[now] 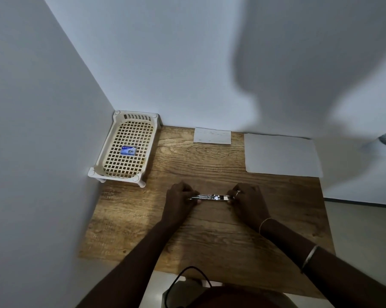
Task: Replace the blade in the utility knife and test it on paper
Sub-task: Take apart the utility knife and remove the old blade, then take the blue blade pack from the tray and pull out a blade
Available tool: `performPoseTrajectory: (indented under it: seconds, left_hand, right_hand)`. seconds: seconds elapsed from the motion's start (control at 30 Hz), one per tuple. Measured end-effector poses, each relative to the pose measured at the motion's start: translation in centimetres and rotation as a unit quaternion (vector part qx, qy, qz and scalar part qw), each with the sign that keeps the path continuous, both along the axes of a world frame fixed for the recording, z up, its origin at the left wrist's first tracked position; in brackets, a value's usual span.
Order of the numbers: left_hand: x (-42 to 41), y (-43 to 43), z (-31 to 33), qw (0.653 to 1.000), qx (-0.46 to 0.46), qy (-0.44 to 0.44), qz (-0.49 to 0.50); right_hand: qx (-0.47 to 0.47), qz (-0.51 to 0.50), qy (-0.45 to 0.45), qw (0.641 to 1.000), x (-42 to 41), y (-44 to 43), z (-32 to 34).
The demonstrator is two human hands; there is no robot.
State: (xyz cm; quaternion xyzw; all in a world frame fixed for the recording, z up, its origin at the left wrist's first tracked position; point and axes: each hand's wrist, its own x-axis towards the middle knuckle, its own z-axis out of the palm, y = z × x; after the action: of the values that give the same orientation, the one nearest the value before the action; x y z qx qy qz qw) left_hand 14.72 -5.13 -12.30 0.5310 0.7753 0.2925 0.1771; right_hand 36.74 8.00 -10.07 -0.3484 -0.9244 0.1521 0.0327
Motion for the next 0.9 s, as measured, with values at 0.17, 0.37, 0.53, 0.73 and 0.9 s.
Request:
performPoseTrajectory:
  seconds: [0.17, 0.37, 0.53, 0.73, 0.9]
  left_hand:
    - [0.0, -0.1, -0.4, 1.0, 0.0, -0.007, -0.001]
    - [-0.4, -0.1, -0.4, 1.0, 0.001, -0.001, -0.016]
    - [-2.4, -1.1, 1.2, 1.0, 0.016, 0.009, -0.003]
    - [-9.2, -1.2, 6.0, 0.985, 0.094, 0.045, 0.136]
    - [-15.2, -1.1, 8.6, 0.96, 0.09, 0.019, 0.264]
  right_hand:
    - [-0.004, -0.005, -0.002, 1.0, -0.1, 0.1, -0.3]
    - [-0.003, -0.007, -0.008, 1.0, 0.0, 0.2, -0.8]
    - [-0.009, -0.033, 0.034, 0.999, -1.2, 0.9, -0.3]
    - [0.008, 0.04, 0.148, 0.988, -11.0, 3.1, 3.7]
    - [0.02, 0.132, 0.135, 0.982, -21.6, 2.8, 5.1]
